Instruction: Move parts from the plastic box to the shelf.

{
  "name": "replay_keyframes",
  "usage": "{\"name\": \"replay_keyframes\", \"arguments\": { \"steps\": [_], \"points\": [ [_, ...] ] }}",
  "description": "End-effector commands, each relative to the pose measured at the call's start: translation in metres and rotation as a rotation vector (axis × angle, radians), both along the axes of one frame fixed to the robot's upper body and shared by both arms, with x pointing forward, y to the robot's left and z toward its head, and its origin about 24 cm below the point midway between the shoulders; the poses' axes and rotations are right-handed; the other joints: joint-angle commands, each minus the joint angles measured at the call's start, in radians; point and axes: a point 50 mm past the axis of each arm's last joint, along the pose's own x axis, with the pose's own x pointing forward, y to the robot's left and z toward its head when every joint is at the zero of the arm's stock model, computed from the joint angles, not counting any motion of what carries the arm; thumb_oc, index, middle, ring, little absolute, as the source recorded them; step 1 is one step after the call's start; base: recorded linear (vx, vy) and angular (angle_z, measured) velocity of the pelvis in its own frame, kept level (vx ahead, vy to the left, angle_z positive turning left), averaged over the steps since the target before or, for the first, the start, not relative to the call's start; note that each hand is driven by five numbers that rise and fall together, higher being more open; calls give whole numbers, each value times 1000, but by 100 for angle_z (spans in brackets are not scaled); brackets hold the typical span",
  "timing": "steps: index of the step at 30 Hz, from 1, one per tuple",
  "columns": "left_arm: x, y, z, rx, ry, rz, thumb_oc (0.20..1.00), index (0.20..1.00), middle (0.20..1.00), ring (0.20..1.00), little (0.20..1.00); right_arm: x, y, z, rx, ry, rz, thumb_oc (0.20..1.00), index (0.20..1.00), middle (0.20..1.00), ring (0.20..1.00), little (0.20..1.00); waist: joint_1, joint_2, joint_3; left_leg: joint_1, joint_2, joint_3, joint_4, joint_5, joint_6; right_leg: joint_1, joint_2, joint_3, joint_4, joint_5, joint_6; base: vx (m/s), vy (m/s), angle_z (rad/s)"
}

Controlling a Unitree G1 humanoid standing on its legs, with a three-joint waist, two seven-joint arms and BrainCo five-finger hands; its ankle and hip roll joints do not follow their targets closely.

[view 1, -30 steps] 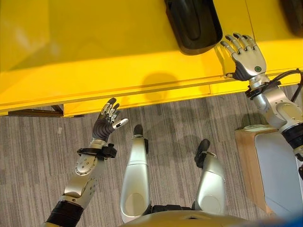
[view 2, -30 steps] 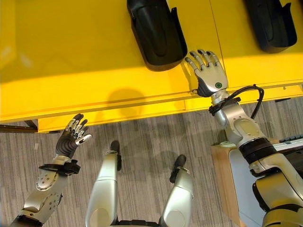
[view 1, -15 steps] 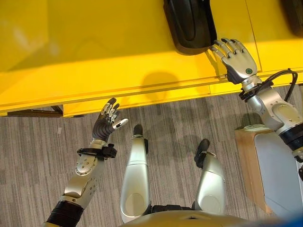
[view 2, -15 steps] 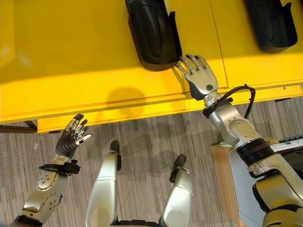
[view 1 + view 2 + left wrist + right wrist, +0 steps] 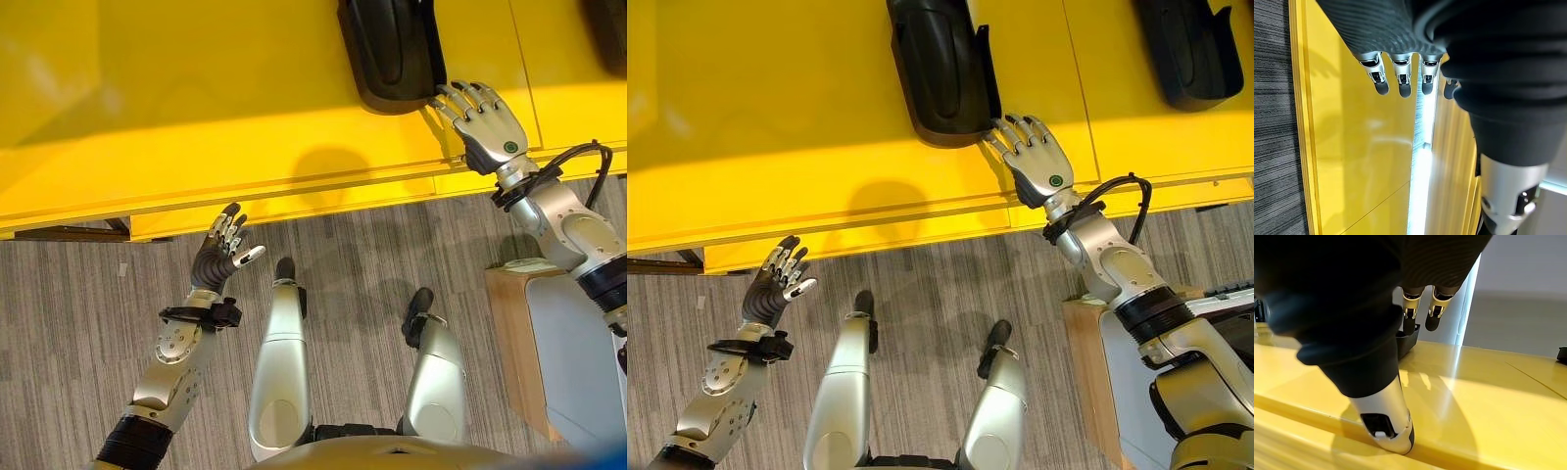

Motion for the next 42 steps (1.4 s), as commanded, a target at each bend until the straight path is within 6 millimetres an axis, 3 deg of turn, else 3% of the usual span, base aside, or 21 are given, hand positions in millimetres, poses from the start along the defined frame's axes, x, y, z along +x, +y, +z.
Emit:
{"name": "replay_keyframes", "arguments": {
  "steps": [1, 10, 12, 20, 27, 32, 42],
  "points": [
    [-8, -1, 9, 33, -77, -6, 1000, 1000, 1000, 1000, 1000, -9, 26, -39, 72, 124, 129, 1000, 1000, 1000, 1000, 1000, 33, -2, 29, 27, -22, 28, -62, 6, 25, -54, 17, -4, 218, -103, -44, 0, 0, 0],
    [-8, 0, 7, 28, -69, 8, 1000, 1000, 1000, 1000, 1000, -23, 1, -62, 119, 185, 50, 1000, 1000, 1000, 1000, 1000, 14, -9, 23, 24, -21, 30, -61, 5, 24, -58, 18, -3, 219, -102, -44, 2, 0, 1],
    [-9, 1, 7, 29, -68, 15, 1000, 1000, 1000, 1000, 1000, -29, -13, -69, 125, 215, 11, 1000, 1000, 1000, 1000, 1000, 6, -13, 22, 25, -17, 32, -61, 5, 22, -57, 20, -3, 218, -104, -45, 0, 0, 0],
    [-11, 4, 7, 39, -67, 24, 1000, 1000, 1000, 1000, 1000, -39, -26, -62, 172, 180, -7, 1000, 1000, 1000, 1000, 1000, -7, -14, 21, 30, -9, 34, -61, 5, 21, -63, 24, 7, 219, -104, -43, 0, 0, 0],
    [-11, 4, 7, 39, -66, 26, 1000, 1000, 1000, 1000, 1000, -53, -14, -50, 201, 142, 86, 1000, 1000, 1000, 1000, 1000, -18, -17, 17, 32, -5, 36, -55, -1, 21, -66, 26, 12, 222, -105, -42, 7, -6, -4],
    [-14, 4, 6, 46, -58, 42, 1000, 1000, 1000, 1000, 1000, -71, 5, -44, 231, 124, 210, 1000, 1000, 1000, 1000, 1000, -30, -20, 11, 26, -3, 40, -51, -3, 22, -73, 29, 13, 226, -106, -40, 0, 0, 0],
    [-14, 2, 5, 50, -56, 40, 1000, 1000, 1000, 1000, 1000, -68, 32, -38, 240, 133, 322, 1000, 1000, 1000, 1000, 1000, -23, -24, 10, 21, -6, 41, -50, -5, 23, -75, 30, 13, 226, -103, -39, 0, 0, 0]
  ]
}}
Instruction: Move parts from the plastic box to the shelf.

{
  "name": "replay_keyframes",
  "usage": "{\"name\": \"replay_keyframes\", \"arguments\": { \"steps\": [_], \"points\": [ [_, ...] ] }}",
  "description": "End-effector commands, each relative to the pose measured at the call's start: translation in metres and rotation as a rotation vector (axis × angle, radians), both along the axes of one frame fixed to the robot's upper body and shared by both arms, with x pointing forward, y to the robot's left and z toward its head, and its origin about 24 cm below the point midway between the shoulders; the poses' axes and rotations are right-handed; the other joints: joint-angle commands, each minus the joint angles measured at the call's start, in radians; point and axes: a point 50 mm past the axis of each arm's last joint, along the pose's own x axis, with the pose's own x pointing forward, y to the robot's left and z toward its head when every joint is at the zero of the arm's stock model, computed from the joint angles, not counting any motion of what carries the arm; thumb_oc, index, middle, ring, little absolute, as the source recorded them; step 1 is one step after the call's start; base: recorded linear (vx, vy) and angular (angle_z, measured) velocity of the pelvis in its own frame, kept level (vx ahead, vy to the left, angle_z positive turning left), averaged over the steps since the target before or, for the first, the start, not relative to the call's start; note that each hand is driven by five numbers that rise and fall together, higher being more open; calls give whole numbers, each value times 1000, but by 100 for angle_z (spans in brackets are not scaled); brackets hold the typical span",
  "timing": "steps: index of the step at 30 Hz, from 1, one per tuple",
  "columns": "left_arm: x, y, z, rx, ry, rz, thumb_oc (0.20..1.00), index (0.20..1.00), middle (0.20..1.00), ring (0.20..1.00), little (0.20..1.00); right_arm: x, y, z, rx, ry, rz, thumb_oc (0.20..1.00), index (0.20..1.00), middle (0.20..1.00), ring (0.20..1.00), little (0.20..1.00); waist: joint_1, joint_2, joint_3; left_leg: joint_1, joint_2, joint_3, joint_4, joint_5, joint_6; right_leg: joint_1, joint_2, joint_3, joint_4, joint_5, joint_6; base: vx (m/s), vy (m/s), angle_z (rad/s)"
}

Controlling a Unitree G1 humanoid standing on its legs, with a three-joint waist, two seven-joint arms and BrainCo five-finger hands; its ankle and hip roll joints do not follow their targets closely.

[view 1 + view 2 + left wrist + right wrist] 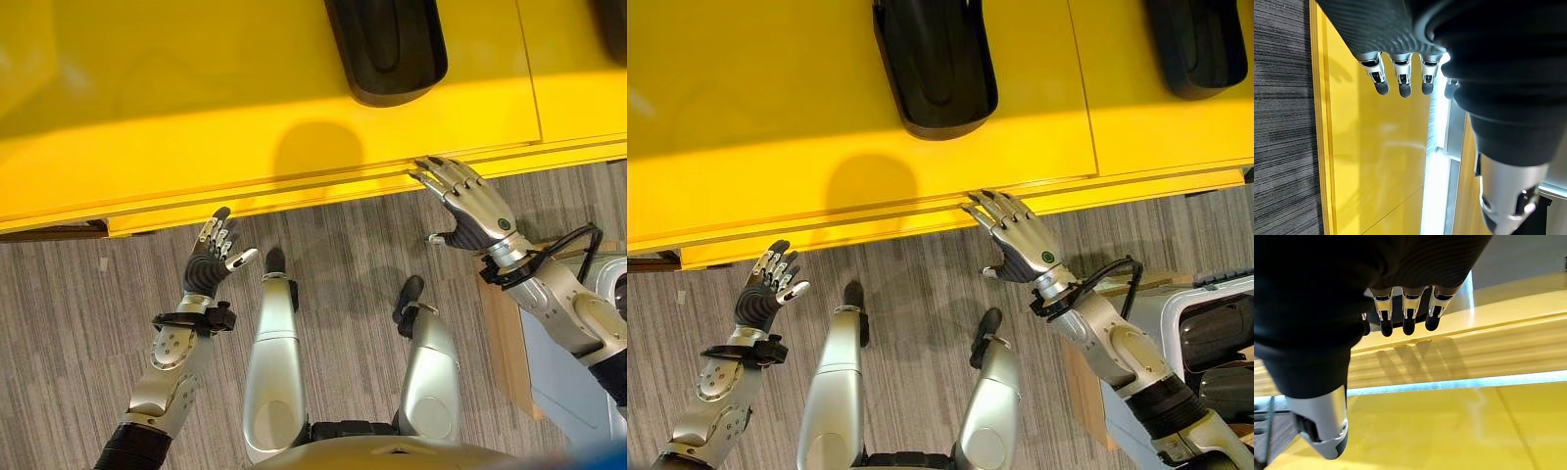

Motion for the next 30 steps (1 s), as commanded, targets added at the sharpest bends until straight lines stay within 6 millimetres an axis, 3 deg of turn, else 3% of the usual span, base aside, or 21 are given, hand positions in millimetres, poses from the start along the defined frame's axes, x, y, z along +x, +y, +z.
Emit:
{"name": "replay_keyframes", "arguments": {
  "steps": [1, 19, 30],
  "points": [
    [-8, -5, 9, 35, -61, -11, 1000, 1000, 1000, 1000, 1000, 5, 3, 19, 70, -69, 30, 1000, 1000, 1000, 1000, 1000, 9, 9, -31, 38, -16, 39, -62, 9, 19, -66, 23, 17, 223, -96, -41, 0, 0, 0],
    [-8, -3, 11, 27, -74, 5, 1000, 1000, 1000, 1000, 1000, 28, -5, 44, 129, -213, -79, 1000, 1000, 1000, 1000, 1000, 38, 16, -29, 31, -25, 34, -60, 12, 21, -57, 19, 12, 224, -99, -42, 0, 0, 0],
    [-8, -1, 11, 28, -76, -2, 1000, 1000, 1000, 1000, 1000, 46, -20, 39, 130, -196, -195, 1000, 1000, 1000, 1000, 1000, 48, 22, -32, 27, -25, 35, -54, 9, 22, -58, 19, 11, 230, -103, -43, 0, 0, 0]
  ]
}}
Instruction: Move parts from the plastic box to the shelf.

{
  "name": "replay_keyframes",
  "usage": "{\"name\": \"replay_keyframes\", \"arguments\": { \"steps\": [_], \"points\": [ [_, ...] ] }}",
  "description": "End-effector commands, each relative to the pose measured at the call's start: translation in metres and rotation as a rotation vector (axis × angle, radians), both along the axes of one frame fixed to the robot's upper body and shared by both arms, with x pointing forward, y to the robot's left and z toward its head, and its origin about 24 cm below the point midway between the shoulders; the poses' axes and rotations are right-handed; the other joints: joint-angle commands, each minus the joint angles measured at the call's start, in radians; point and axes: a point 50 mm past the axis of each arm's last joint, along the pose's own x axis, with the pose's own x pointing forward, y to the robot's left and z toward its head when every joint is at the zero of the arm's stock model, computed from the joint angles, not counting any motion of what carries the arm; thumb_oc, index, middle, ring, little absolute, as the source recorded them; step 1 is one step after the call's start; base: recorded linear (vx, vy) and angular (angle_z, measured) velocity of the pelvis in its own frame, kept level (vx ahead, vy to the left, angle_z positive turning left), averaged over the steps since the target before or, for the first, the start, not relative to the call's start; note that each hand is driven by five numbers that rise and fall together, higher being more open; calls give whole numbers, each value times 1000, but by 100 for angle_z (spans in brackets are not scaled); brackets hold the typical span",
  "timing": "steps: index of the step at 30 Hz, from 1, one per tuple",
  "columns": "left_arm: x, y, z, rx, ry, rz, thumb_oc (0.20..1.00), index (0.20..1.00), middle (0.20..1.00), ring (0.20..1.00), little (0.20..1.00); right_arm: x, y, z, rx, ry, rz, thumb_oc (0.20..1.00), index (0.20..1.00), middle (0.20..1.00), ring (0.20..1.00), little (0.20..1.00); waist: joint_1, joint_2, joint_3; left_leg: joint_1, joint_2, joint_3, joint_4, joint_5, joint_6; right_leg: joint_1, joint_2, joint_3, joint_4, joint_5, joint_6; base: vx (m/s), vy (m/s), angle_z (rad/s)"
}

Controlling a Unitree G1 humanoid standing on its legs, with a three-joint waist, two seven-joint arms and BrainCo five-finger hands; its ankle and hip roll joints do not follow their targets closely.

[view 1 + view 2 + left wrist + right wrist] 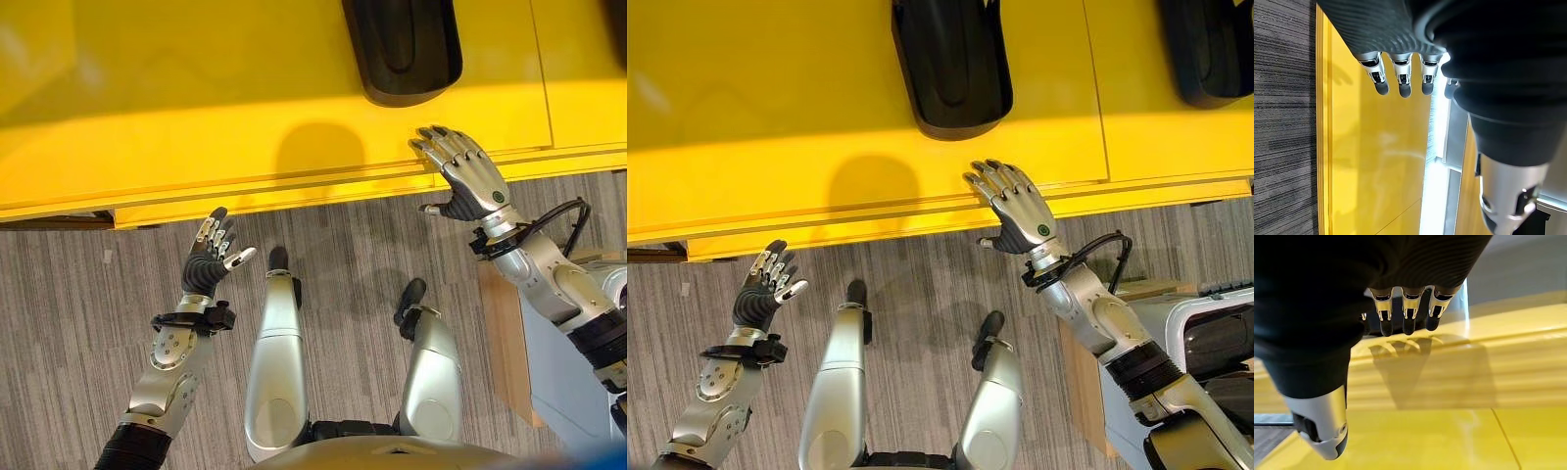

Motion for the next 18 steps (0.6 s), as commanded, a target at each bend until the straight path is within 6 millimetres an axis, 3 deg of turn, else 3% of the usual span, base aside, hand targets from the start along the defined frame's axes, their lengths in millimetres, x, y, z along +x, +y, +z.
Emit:
{"name": "replay_keyframes", "arguments": {
  "steps": [1, 18],
  "points": [
    [-8, -3, 11, 31, -75, -28, 1000, 1000, 1000, 1000, 1000, 11, -5, 26, 64, -111, -37, 1000, 1000, 1000, 1000, 1000, 16, 20, -33, 33, -22, 38, -62, 12, 22, -59, 21, 11, 223, -101, -44, 0, 0, 0],
    [-8, -1, 11, 37, -72, -34, 1000, 1000, 1000, 1000, 1000, 29, 2, 44, 33, -141, -54, 1000, 1000, 1000, 1000, 1000, 41, 29, -31, 31, -31, 33, -57, 9, 26, -59, 18, 14, 230, -104, -42, 0, 0, 0]
  ]
}}
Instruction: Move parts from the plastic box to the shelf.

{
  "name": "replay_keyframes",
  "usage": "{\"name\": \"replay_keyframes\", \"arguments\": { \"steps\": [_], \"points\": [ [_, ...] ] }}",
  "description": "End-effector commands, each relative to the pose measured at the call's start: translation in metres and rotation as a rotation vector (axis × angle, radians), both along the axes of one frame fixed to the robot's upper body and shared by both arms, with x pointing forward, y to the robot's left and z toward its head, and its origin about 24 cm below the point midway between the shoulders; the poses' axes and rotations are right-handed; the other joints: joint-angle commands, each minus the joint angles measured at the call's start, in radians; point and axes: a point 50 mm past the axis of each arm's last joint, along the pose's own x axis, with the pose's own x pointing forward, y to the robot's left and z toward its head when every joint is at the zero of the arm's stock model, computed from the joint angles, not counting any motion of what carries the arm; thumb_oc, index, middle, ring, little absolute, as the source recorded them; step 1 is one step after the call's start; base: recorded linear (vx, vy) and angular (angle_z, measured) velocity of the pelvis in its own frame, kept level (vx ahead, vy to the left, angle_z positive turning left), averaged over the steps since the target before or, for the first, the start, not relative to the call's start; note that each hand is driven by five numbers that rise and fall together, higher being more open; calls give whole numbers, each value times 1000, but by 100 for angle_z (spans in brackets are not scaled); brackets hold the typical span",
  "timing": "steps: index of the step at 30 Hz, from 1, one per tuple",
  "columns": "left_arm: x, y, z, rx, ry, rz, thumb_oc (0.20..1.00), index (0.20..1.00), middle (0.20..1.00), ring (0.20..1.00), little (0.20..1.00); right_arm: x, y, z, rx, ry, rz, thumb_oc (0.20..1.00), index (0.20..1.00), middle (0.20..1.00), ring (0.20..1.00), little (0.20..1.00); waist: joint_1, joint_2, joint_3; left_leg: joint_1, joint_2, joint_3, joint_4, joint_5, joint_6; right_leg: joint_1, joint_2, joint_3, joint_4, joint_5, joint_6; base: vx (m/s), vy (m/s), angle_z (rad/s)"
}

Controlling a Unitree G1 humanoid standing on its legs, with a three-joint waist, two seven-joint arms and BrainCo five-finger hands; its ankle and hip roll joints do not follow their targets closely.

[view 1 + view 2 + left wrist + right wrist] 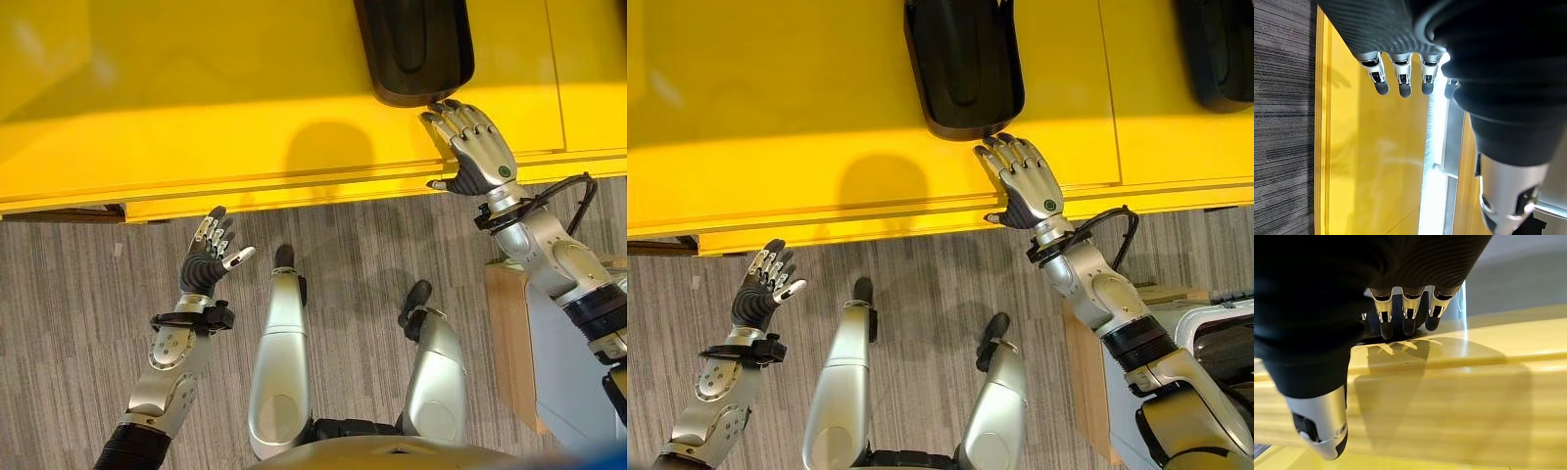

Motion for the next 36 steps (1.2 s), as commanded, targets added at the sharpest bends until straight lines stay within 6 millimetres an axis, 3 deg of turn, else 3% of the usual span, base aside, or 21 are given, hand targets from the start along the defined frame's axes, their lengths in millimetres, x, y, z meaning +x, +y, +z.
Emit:
{"name": "replay_keyframes", "arguments": {
  "steps": [1, 15, 36],
  "points": [
    [-8, -1, 10, 38, -64, -34, 1000, 1000, 1000, 1000, 1000, 9, 4, 17, 52, -67, -5, 1000, 1000, 1000, 1000, 1000, 13, 12, -40, 25, -30, 35, -58, 8, 27, -61, 18, 14, 217, -98, -39, 0, 0, 0],
    [-7, -1, 12, 40, -72, -33, 1000, 1000, 1000, 1000, 1000, 13, 10, 17, 53, -59, 2, 1000, 1000, 1000, 1000, 1000, 27, 11, -36, 15, -37, 32, -48, 4, 33, -63, 14, 9, 224, -99, -40, 0, 0, 0],
    [-6, 1, 14, 49, -76, -37, 1000, 1000, 1000, 1000, 1000, 22, 19, 58, 98, -186, 11, 1000, 1000, 1000, 1000, 1000, 39, 20, -33, 12, -41, 33, -38, -1, 39, -74, 13, 19, 237, -101, -42, 0, 0, 0]
  ]
}}
